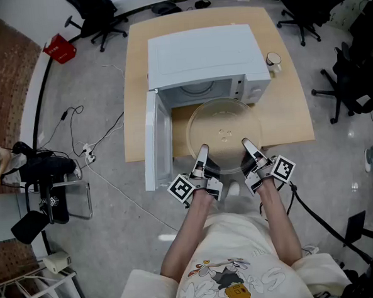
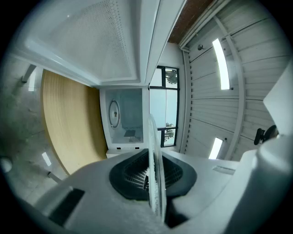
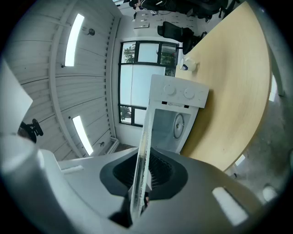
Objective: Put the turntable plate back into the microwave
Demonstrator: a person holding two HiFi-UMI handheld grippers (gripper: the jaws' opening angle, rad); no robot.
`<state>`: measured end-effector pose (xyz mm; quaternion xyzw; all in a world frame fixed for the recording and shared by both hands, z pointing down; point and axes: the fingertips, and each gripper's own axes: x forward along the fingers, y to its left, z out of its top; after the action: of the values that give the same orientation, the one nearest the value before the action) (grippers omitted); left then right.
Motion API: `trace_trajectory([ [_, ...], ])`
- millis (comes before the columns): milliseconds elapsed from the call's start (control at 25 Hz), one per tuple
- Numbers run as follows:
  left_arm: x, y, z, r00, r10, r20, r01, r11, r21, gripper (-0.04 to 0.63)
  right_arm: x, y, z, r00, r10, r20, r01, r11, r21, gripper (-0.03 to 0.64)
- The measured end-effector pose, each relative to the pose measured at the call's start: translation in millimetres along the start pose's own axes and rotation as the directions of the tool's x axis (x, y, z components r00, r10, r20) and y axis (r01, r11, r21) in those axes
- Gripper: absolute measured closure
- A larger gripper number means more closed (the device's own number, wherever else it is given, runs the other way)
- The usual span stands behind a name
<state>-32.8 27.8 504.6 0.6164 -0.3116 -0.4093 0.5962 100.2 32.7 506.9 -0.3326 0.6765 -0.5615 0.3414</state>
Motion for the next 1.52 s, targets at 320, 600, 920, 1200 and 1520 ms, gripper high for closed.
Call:
trace_trajectory([
  [320,-7,-1,6,1.0,0.004,0.014,-0.004,1.0,0.019,0.571,2,5,-3,1.0,-0.005,-0.02,0.005,1.0,-0.011,0.577],
  [600,-9,-4,10,1.0,-0.001,0.021,0.001,1.0,0.014,0.571,6,8,-8,1.0,0.006,-0.027,-0.006,1.0,-0.001,0.577],
  [920,-4,-4,7,1.0,0.003,0.028,-0.004,1.0,0.022,0.569,8,7,-1,0.999,0.022,-0.049,-0.022,1.0,0.003,0.575],
  [1200,11,21,11,0.995,0.033,0.091,-0.036,0.999,0.028,0.571,23,-24,15,0.996,0.01,-0.092,-0.007,0.999,0.039,0.575],
  [1520,55,78,47,0.991,0.035,0.13,-0.037,0.999,0.018,0.569,71,-82,38,0.994,-0.009,-0.113,0.015,0.998,0.059,0.578],
])
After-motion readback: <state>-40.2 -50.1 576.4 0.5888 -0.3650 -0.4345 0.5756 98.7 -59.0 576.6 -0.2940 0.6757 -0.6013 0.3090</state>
